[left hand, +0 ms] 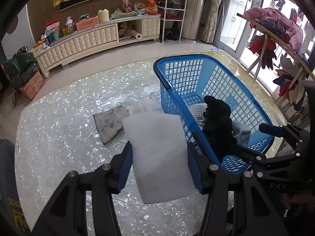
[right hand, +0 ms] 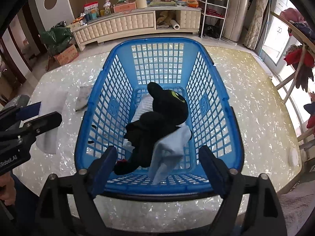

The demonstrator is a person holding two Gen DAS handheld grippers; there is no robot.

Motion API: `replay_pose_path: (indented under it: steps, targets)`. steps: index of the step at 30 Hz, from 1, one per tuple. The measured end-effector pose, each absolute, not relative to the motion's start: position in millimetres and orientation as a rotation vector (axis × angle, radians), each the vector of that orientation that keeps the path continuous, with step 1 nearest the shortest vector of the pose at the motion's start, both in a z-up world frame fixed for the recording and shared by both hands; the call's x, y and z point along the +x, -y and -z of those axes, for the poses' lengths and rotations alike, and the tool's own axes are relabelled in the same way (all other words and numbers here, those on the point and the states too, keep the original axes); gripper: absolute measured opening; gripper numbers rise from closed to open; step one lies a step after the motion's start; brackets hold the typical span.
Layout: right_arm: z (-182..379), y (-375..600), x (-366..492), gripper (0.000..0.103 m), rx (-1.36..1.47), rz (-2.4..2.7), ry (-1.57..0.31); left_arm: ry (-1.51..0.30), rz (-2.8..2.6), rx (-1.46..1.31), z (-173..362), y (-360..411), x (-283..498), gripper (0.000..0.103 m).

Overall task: Organize soft objects
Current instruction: 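Open the right tool to drop the cloth into the basket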

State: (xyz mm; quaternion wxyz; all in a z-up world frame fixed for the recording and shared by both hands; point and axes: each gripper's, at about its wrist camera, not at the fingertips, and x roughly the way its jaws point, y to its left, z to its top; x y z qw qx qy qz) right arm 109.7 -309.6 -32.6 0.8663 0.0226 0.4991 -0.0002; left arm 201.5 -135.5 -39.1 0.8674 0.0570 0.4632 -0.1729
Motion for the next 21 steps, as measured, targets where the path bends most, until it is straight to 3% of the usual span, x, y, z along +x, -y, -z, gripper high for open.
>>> replay_pose_path:
  steps: [3, 21]
  targets:
    - [26, 312, 104, 0.094, 0.050, -0.001, -1.027, -0.958, 0.364, 0.125, 35, 137, 199, 0.050]
    - [17, 341, 88, 0.097, 0.152, 0.015, -0.955, -0.915, 0.419, 0.161, 13, 168, 209, 0.050]
